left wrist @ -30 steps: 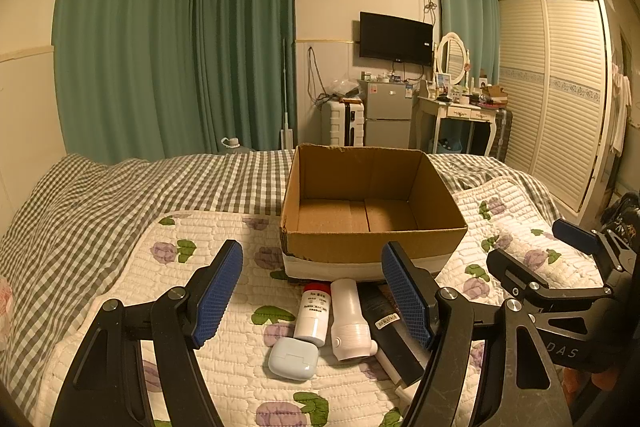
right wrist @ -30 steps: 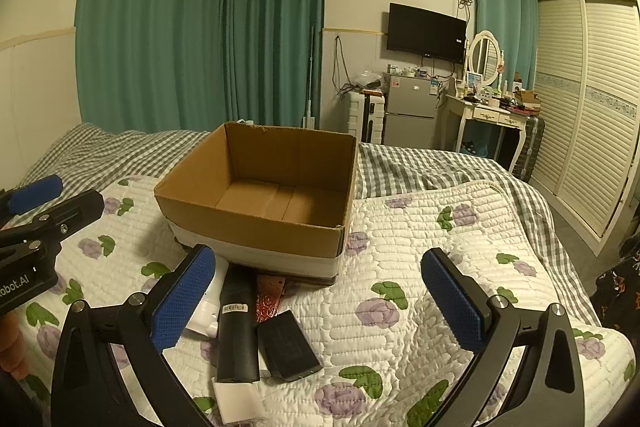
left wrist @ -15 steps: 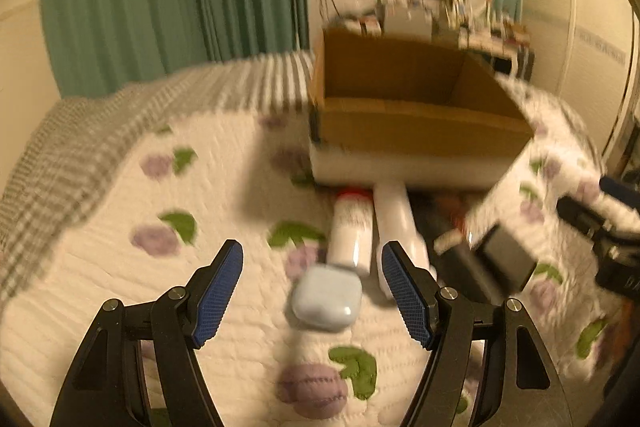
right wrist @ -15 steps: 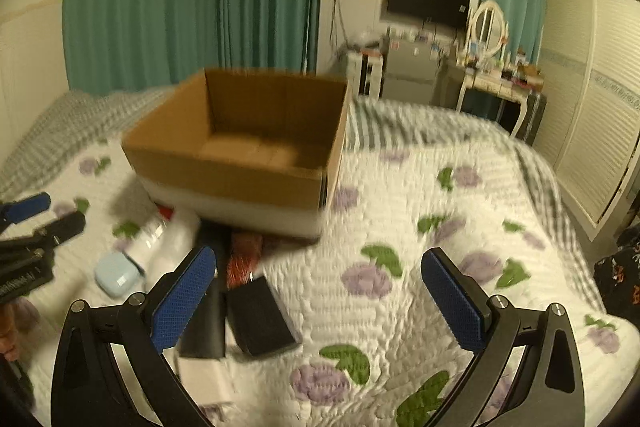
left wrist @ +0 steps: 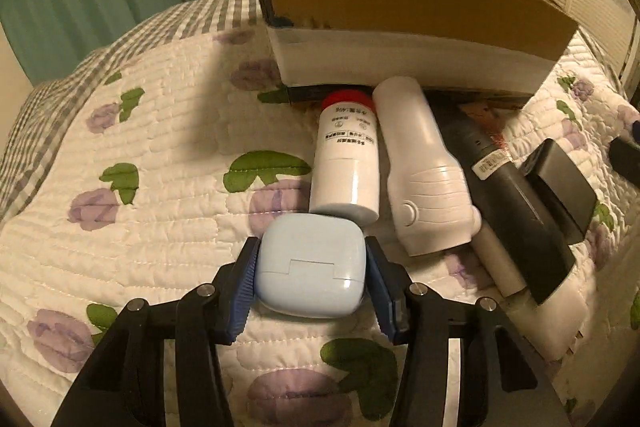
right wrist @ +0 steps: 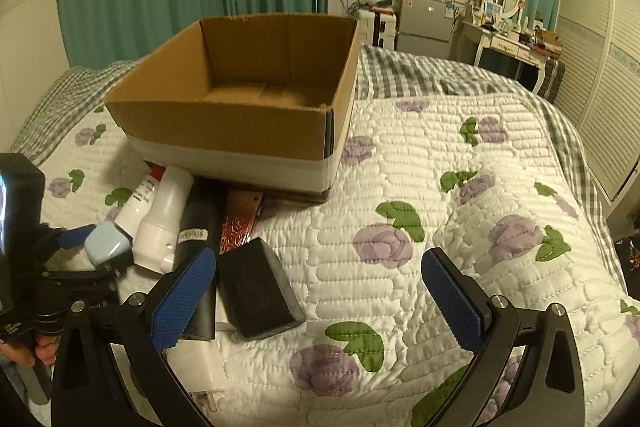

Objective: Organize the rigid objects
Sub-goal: 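Grasp the light-blue earbud case with the left gripper while the right grasps the black power bank, then drop the earbud case into the box with the left gripper while the right drops the power bank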

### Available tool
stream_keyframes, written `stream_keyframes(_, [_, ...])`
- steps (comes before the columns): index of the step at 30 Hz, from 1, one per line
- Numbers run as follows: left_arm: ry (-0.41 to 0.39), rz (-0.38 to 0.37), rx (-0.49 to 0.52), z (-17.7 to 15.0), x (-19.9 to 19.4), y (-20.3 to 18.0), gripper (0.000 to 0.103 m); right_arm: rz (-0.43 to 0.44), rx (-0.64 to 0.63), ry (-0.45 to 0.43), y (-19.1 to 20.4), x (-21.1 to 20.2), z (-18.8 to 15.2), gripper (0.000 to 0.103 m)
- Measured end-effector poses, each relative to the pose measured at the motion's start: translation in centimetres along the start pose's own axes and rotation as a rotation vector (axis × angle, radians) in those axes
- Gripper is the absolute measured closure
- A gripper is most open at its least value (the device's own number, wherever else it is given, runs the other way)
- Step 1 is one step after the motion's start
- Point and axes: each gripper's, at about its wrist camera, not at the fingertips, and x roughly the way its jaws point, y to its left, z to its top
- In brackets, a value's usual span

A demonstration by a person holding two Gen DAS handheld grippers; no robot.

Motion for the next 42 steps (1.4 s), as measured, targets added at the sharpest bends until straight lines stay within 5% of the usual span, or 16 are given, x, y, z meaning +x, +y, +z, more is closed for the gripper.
stream_keyframes(6, [-0.072, 0.0, -0.049, -0.2, -3.9, 0.5, 0.052, 0.019, -0.057, 0.067, 0.9, 1.4, -0.6, 0.011])
stream_keyframes(10, [-0.127, -0.029, -0.074, 0.6, -5.5, 1.3, 0.052, 0.037, -0.129, 0.136, 2.3, 2.9, -1.4, 0.029])
stream_keyframes(16, [-0.162, -0.053, -0.083, 1.2, -6.7, 1.5, 0.052, 0.023, -0.184, 0.184, 3.5, 4.9, -1.9, 0.036])
stream_keyframes(19, [-0.173, -0.06, -0.085, 1.4, -6.8, 1.6, 0.052, 0.064, -0.182, 0.208, 3.7, 5.8, -1.7, 0.058])
stream_keyframes(21, [-0.179, -0.059, -0.086, 1.5, -7.1, 1.6, 0.052, 0.063, -0.206, 0.209, 4.2, 6.0, -1.8, 0.058])
stream_keyframes(31, [-0.249, -0.069, -0.084, 4.6, -10.9, 0.7, 0.052, 0.135, -0.113, 0.012, 2.1, -0.9, 1.2, 0.064])
stream_keyframes(37, [-0.332, -0.08, -0.026, 10.4, -12.9, 0.0, 0.052, 0.178, -0.115, -0.104, 0.8, -4.7, 7.5, 0.065])
stream_keyframes(42, [-0.335, -0.1, -0.028, 15.8, -10.5, 0.5, 0.052, 0.186, -0.099, -0.167, 0.1, -4.5, 13.2, 0.064])
